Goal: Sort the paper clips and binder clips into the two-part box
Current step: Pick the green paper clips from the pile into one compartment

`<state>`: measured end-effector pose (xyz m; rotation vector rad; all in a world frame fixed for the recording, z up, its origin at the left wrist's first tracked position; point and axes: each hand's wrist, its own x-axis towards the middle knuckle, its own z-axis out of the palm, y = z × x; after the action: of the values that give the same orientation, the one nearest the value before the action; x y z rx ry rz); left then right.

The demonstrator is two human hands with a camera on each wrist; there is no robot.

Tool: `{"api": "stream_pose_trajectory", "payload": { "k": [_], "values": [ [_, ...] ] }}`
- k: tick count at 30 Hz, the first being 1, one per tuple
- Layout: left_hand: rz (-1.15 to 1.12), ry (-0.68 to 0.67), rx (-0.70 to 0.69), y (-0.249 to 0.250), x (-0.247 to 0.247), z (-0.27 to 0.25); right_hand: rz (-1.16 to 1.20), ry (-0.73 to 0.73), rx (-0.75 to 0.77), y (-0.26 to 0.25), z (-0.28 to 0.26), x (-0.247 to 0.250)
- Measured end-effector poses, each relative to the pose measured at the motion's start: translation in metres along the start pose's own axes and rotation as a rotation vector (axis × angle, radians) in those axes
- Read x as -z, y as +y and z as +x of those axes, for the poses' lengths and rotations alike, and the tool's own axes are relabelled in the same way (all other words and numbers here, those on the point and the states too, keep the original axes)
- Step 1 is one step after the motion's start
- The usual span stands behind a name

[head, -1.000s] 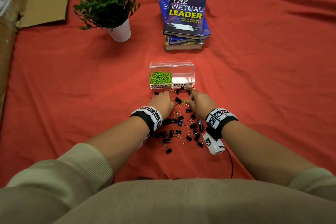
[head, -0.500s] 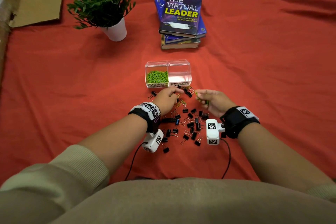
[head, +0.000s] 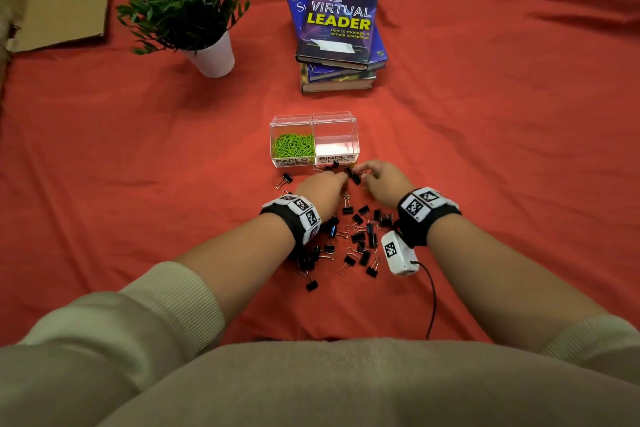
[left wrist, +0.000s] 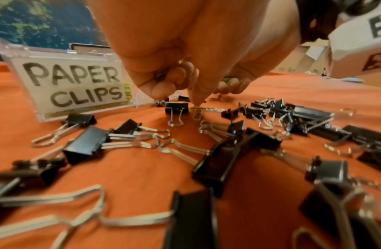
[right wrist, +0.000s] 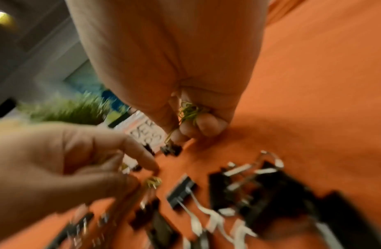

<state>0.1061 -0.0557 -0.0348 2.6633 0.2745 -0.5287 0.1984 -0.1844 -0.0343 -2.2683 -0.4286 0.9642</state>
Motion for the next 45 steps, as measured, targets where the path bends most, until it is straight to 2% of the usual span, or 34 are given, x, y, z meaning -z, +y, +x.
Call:
{"api": "stream_pose_trajectory", "payload": {
  "k": [5,10,12,16,20,23,26,30,34,37,39,45],
  "values": [
    [0.215,0.011,-0.079,0.000,-0.002,-0.006,-0.210,-0.016,0.035,0.010,-0.007,-0.002],
    [0.307,0.002,-0.104,0.001,-0.005,-0.009,-0.116,0.037,0.034,0.006,-0.005,0.006],
    [0.279,0.012,-0.087,-0.001,-0.007,-0.009,-0.164,0.051,0.067,0.000,-0.001,0.007],
    [0.069,0.064,0.032,-0.007,-0.002,-0.012,-0.309,0.029,0.095,0.000,0.002,0.000],
    [-0.151,0.143,0.095,-0.019,0.001,-0.020,-0.379,-0.013,0.076,0.008,-0.007,-0.002],
    [-0.333,0.130,0.148,-0.026,-0.001,-0.022,-0.321,-0.018,0.077,0.008,-0.009,0.002],
    [-0.407,0.129,0.166,-0.026,-0.002,-0.023,-0.247,0.039,0.089,0.005,-0.003,0.004],
    [-0.500,0.121,0.209,-0.021,0.001,-0.021,-0.362,0.005,0.090,0.003,-0.001,-0.001],
    [-0.665,0.113,0.220,-0.020,0.002,-0.018,-0.466,0.036,0.113,0.004,-0.010,-0.003],
    [-0.729,0.079,0.239,-0.016,0.002,-0.016,-0.478,0.033,0.106,0.006,-0.012,-0.001],
    [-0.685,0.048,0.230,-0.012,0.002,-0.015,-0.452,0.060,0.115,0.006,-0.009,-0.001],
    [-0.241,0.031,0.107,-0.005,-0.005,-0.014,-0.520,0.103,0.090,-0.003,-0.001,-0.011]
  ]
}}
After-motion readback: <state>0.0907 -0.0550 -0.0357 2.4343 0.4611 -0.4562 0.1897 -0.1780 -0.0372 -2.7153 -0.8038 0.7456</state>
